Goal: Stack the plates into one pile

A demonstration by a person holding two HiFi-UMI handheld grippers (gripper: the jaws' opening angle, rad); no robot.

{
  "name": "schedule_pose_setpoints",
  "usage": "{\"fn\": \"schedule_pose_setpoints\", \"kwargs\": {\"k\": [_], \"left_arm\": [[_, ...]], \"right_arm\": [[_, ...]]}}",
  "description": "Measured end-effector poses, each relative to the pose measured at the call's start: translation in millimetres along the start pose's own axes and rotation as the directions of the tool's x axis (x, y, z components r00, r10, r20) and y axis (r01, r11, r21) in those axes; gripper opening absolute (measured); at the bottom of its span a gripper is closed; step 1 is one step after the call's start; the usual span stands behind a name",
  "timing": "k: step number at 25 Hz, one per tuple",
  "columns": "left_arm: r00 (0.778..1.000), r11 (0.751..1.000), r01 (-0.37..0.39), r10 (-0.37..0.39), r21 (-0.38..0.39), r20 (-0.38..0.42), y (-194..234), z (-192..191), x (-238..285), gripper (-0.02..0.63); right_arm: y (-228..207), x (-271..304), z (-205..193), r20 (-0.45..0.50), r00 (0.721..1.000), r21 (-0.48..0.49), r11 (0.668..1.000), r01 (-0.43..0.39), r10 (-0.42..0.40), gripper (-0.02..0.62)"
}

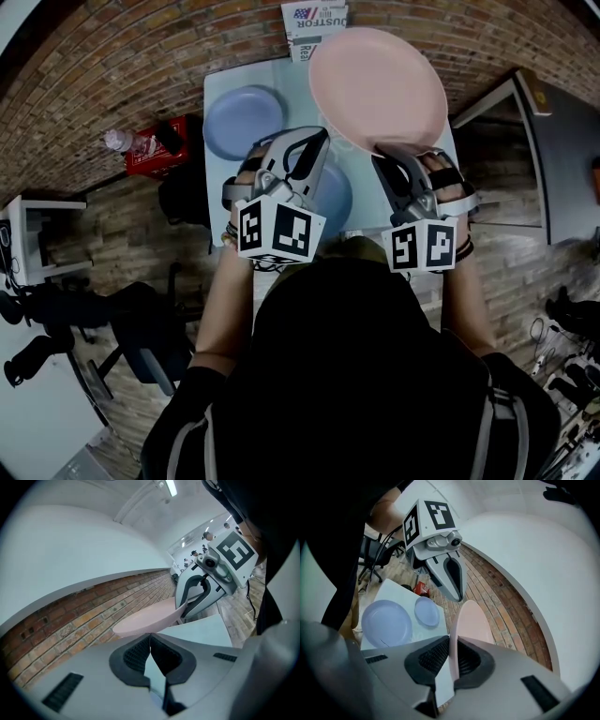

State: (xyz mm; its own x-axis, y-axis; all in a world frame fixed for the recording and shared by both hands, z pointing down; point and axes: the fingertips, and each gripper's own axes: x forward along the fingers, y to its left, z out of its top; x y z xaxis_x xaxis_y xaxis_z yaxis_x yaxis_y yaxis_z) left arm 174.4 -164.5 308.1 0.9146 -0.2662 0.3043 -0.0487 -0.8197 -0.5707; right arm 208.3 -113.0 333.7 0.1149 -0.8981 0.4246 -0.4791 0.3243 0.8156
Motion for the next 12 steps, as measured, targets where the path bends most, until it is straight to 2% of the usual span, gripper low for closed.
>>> {"fn": "schedule_pose_setpoints", "kwargs": {"k": [12], "left_arm": [[1.0, 1.0, 0.021, -0.021, 0.021, -0.012, 0.8, -10.8, -15.2, 0.023]], "right_arm": [[8.3, -1.9, 2.9, -0.025, 1.0, 0.014, 1.0, -0.004, 0.004, 0.049]]}}
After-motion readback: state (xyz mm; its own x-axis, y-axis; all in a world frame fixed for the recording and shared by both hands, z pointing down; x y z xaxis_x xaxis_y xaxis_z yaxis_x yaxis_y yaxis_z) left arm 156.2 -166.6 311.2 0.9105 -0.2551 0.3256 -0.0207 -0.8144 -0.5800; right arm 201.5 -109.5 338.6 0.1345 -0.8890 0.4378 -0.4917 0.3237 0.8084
